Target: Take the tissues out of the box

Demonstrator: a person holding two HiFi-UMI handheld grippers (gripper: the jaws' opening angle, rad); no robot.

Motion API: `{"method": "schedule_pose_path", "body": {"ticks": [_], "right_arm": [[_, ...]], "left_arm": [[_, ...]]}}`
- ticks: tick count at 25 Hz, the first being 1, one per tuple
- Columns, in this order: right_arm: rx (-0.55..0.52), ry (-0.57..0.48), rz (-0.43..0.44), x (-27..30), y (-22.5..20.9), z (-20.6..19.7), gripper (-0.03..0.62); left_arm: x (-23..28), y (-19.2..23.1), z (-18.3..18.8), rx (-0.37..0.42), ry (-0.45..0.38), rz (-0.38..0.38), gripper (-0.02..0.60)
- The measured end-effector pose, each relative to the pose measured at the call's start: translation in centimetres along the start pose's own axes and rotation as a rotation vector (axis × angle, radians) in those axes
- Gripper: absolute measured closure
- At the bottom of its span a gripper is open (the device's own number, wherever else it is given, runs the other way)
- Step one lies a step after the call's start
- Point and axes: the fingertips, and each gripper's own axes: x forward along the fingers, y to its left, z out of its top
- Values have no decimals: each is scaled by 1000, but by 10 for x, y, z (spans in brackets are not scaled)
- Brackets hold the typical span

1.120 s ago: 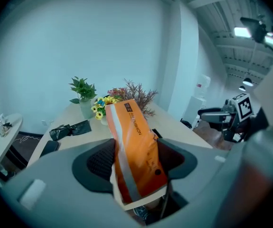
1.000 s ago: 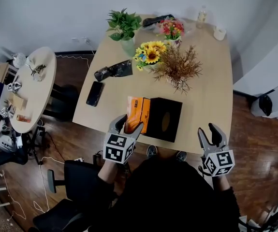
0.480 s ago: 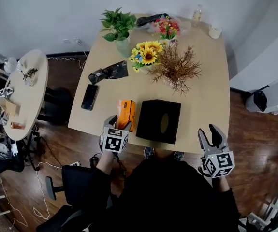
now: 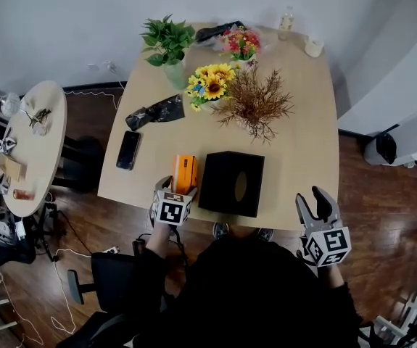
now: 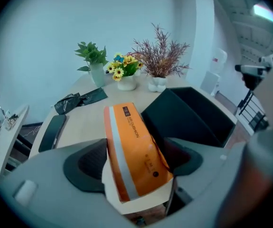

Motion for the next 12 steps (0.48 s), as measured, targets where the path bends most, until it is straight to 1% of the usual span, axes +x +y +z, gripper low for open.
{"method": "schedule_pose_path", "body": {"ticks": [2,4,7,9,10,12], "right_arm": [[-4,0,16,2,1,0,397],[-8,-2,36,5,3,3,396],[-17,-9,71,11,5,2,398],[-20,-12,90,15,7,4,398],[-20,-14,98,16,8,6,398],[-19,-25,111,17,8,9,402]], "left_arm": [[-11,-2,5,-54,-27,-15,219],[-25,-2,13,-88,-63,-8,219],[-48,-4,27,-105,-132,21,222],[-65,-11,40,-106,-199,22,231],[-75,-17,48,-104,-237,14,251],[-94,-33,66,-94,-316,-10,311]]}}
